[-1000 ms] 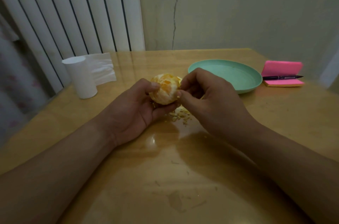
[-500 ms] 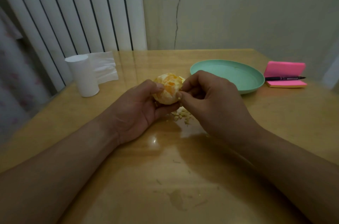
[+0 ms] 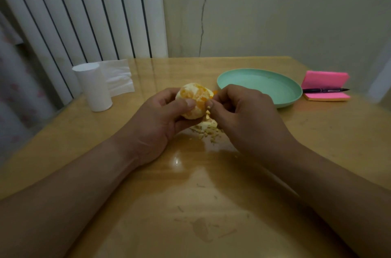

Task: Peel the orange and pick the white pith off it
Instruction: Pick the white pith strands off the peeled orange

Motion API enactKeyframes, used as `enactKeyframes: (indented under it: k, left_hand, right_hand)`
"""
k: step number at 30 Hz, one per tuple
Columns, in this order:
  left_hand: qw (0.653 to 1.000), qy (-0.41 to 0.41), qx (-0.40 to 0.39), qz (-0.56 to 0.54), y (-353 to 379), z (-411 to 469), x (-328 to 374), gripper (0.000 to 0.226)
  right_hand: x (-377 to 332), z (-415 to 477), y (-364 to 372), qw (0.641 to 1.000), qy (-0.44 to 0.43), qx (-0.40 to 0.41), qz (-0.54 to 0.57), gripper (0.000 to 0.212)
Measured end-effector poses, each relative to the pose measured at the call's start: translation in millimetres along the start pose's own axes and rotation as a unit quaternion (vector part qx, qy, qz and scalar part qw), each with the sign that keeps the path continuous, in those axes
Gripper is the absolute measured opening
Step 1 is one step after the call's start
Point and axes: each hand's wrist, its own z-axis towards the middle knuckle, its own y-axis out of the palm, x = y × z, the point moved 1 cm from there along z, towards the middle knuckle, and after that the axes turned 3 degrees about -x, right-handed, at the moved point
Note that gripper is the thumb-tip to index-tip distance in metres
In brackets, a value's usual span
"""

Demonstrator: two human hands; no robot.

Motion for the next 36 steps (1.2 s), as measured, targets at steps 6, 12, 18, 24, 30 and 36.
enactKeyframes:
  k: [6,12,18,24,30,36]
  left_hand:
    - [0.996,0.039,0.027,0.074,4.7,-2.4,0.8,0.054]
    - [0.996,0.052,0.007,0.071,8.8,-1.2,-0.1,0.051]
    - [0.999,0.003,-0.029,-0.024,8.6,-1.1,-1.8,0.044]
    - [0.996,-0.011,-0.036,-0.086,6.1,-1.2,-1.7,0.045]
    - [0.995,-0.022,-0.028,-0.096,4.3,0.1,-1.9,0.046]
    - [0.992,-0.04,-0.032,-0.115,2.4,1.6,-2.2,0.046]
  right_hand:
    - [-1.0,-1.3,1.9,1.0,0.007,0.012,-0.002,0.01]
    - [-1.1,-1.6,0.9,0.999,0.004,0.034,0.023,0.011]
    - [2.5,0.0,0.0,0.99,0.028,0.021,0.14,0.014]
    - [7.0,1.4,-1.1,0.984,0.042,-0.023,0.173,0.017]
    - [6.1,0.8,0.8,0.987,0.041,-0.032,0.149,0.01]
    - [7.3,1.6,0.3,0.988,0.034,-0.037,0.149,0.012]
